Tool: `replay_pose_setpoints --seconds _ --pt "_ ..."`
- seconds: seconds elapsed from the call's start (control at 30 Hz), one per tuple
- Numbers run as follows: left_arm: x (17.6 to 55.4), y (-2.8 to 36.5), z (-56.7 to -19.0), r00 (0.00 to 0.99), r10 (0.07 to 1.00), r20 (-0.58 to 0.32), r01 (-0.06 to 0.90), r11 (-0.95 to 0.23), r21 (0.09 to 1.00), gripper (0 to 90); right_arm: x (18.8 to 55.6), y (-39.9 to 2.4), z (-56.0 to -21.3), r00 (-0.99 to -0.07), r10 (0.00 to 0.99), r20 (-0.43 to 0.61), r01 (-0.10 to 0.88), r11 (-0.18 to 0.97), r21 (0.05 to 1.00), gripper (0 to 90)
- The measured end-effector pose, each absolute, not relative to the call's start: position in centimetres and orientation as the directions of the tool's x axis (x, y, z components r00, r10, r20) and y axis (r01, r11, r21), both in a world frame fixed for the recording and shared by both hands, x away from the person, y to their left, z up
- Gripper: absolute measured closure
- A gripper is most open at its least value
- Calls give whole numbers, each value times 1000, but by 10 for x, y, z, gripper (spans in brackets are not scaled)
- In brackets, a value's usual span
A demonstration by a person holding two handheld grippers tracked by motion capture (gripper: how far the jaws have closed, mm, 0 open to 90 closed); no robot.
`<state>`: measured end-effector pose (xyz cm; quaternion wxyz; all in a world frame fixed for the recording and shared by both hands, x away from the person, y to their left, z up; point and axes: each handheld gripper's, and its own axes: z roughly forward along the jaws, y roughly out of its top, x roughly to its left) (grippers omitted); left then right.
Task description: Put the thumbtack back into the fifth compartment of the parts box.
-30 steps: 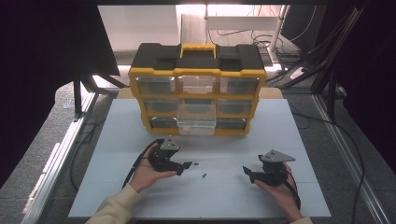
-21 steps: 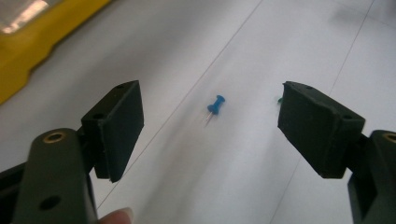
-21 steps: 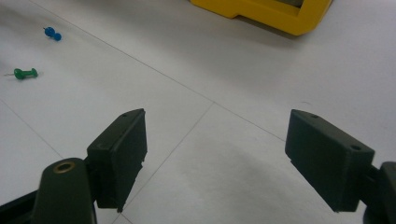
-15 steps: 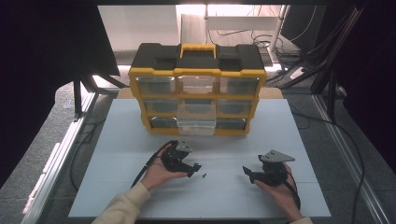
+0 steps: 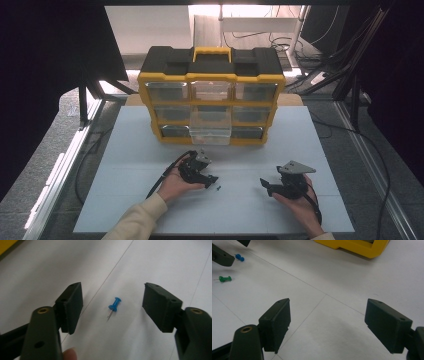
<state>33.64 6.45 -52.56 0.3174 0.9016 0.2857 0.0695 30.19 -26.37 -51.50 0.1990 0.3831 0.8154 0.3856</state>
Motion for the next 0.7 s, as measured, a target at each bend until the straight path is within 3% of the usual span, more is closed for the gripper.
replay_pose_setpoints --seconds 0.63,0.7 --pt "333 63 -525 856 514 -47 442 -683 582 809 302 -263 -516 -625 780 -27 477 409 778 215" --pt "332 63 -526 858 513 -40 436 -684 585 826 302 -264 -516 -625 780 -26 478 408 778 215"
